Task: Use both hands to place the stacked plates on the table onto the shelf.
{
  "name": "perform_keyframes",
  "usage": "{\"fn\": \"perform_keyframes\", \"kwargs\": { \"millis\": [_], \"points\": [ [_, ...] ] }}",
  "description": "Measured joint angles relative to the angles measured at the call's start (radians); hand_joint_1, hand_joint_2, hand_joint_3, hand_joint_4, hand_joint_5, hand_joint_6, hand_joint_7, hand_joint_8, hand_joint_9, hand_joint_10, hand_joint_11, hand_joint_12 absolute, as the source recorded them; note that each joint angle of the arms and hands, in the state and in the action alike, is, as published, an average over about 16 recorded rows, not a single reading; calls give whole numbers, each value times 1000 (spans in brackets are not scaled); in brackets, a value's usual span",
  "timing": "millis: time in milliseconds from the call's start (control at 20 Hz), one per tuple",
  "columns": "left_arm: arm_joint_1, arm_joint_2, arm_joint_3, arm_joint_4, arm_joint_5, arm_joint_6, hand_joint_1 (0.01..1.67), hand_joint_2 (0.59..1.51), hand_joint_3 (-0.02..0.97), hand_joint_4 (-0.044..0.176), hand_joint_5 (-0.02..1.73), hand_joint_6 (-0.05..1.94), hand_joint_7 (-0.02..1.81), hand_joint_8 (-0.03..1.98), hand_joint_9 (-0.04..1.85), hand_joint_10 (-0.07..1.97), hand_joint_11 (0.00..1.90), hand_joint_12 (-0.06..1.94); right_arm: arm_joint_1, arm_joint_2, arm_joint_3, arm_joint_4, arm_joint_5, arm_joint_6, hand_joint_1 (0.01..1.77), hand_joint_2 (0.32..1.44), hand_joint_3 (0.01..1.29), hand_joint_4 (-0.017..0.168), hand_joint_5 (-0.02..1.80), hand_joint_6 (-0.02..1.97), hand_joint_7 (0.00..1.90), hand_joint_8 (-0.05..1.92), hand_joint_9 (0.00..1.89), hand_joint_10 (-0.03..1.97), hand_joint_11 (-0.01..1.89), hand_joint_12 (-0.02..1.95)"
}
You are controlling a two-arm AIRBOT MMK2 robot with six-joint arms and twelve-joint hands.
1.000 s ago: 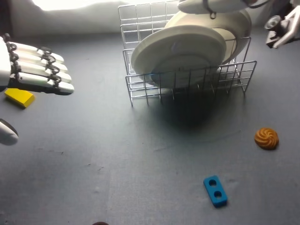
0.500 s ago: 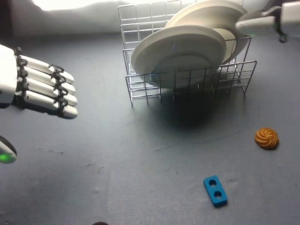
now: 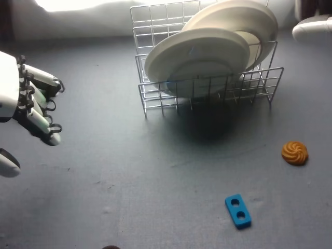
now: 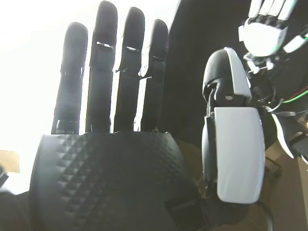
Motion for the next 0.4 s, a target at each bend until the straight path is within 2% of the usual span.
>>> {"fn": "perform_keyframes", "kwargs": {
  "millis": [100, 250, 400],
  "points": [
    [0, 0, -3, 0, 0, 1, 102, 1231, 16, 0, 742, 675, 867, 840, 764, 960, 498, 1271, -5, 4, -2, -4, -2, -1, 635, 1126, 12, -3, 920, 1019, 1029, 963, 966, 1079, 652, 1669],
    [1, 1, -6, 1, 0, 2, 122, 1251, 16, 0, 833, 833, 975, 1041, 860, 1191, 575, 1525, -9, 4, -3, -6, -5, -2, 588, 1145, 12, -3, 935, 1256, 1063, 1191, 995, 1331, 732, 1747],
    [2, 1, -10, 1, 0, 3, 154, 1270, 15, -1, 934, 1092, 1054, 1366, 927, 1551, 709, 1815, -10, 2, -4, -9, -5, -4, 561, 1168, 12, -3, 929, 1612, 1080, 1537, 1028, 1672, 844, 1836]
  ]
}}
